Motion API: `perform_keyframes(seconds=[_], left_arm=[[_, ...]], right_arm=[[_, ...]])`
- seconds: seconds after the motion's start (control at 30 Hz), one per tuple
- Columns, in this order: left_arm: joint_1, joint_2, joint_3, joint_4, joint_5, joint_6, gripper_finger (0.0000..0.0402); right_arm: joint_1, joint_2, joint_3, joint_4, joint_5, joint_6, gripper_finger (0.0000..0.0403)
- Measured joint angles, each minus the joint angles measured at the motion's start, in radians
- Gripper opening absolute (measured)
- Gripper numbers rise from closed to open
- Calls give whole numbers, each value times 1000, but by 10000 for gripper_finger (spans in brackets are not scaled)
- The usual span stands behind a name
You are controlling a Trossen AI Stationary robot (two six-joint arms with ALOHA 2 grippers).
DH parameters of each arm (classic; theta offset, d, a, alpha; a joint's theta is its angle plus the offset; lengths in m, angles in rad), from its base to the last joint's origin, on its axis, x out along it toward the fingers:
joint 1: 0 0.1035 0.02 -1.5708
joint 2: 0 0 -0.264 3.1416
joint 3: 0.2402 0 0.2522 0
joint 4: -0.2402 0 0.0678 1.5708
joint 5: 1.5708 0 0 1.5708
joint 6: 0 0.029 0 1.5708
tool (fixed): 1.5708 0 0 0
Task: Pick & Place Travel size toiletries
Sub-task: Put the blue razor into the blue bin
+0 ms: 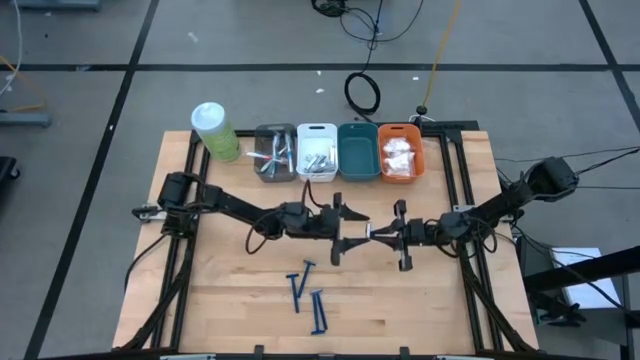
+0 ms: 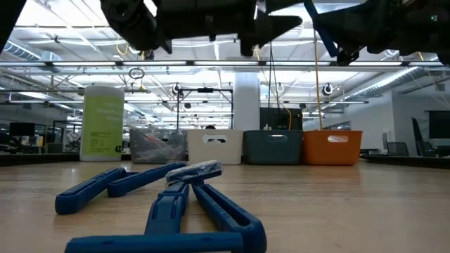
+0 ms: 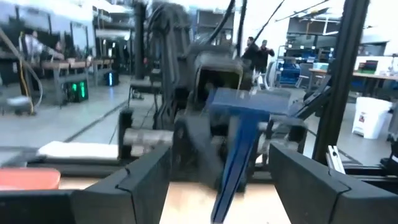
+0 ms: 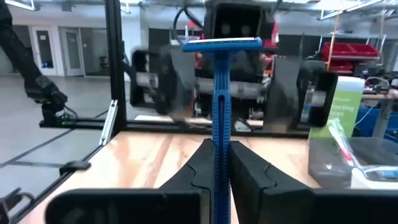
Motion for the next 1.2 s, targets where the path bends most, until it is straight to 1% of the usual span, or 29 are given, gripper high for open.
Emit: perform_keyframes(seconds=[0.13, 0.3, 0.4, 0.5, 0.6, 0.73, 0.77, 0.8, 0.9, 1.0, 1.07, 1.2], left_arm=[[-6, 2, 35, -17, 1, 55, 264], [-4, 3, 40, -70, -2, 54, 263], [-4, 3, 40, -89, -2, 56, 243], [-11, 3, 40, -82, 3, 90, 196], [-12, 3, 40, -62, 22, 109, 131], [-8, 3, 40, -61, 61, 106, 33], [-7, 3, 40, -60, 63, 99, 20], [-6, 3, 40, -60, 65, 92, 16], [-7, 3, 40, -60, 41, 81, 25], [-8, 3, 39, -62, 28, 106, 20], [-8, -8, 38, -80, 25, 120, 11], [-7, -60, 39, -110, -4, 134, 17]], right_arm=[[0, 0, 0, -2, -1, 0, 17], [0, 0, 0, 5, -1, 3, 17], [0, 0, 0, 4, -1, 14, 17], [0, 0, 0, -4, -1, 15, 17], [0, 0, 0, -3, -1, 15, 17], [2, 0, 0, -4, -5, 15, 17], [1, -1, 0, -3, -3, 15, 17], [1, -1, 0, -3, -1, 18, 19], [1, -1, 0, -4, -1, 33, 26], [1, -1, 1, -21, 2, 54, 40], [1, -1, 2, -42, 5, 77, 57], [0, -1, 2, -95, 7, 106, 107]])
